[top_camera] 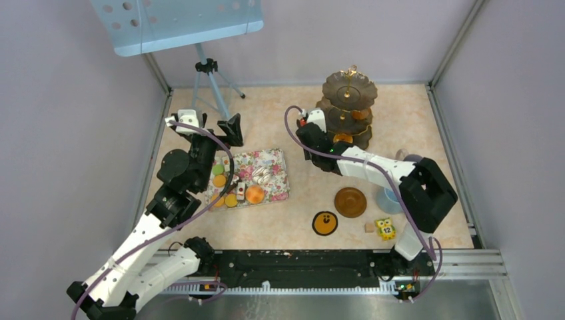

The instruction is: Serve the afternoon tea

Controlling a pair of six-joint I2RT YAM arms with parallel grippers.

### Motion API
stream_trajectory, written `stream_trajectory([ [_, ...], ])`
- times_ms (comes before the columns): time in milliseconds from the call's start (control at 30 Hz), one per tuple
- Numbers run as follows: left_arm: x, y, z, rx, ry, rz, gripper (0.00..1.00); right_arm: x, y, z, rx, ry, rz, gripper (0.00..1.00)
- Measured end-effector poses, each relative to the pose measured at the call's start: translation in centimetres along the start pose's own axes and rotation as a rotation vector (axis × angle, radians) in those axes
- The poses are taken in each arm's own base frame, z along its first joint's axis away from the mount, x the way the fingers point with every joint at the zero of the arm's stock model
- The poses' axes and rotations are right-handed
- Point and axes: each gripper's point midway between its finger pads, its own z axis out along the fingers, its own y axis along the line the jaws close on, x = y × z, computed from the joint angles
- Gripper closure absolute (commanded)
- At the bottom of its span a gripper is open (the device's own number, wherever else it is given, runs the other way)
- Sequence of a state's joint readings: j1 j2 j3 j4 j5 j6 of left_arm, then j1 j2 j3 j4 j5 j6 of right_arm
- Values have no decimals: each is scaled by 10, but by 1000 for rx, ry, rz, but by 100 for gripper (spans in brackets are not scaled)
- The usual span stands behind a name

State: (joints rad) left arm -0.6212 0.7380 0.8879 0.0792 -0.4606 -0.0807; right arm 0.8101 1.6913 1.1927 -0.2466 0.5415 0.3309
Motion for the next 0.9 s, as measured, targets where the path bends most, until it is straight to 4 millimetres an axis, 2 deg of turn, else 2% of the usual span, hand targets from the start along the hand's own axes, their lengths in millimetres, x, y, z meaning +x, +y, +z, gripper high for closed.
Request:
stream_trajectory([
  [100, 0, 0, 0, 1, 0, -2, 1, 2, -14, 10, 59, -2, 30, 71],
  [400, 6, -2, 3, 3, 16, 4, 1, 13, -38, 44, 147, 9, 107, 67],
  [567, 9, -3, 5, 2, 23, 8, 1, 15, -49, 60, 175, 3, 164, 58],
  [733, 9, -3, 5, 2, 24, 8, 1, 17, -54, 65, 172, -1, 204, 52],
  [900, 9, -3, 5, 6, 24, 8, 1, 31, -52, 67, 150, 25, 207, 50],
])
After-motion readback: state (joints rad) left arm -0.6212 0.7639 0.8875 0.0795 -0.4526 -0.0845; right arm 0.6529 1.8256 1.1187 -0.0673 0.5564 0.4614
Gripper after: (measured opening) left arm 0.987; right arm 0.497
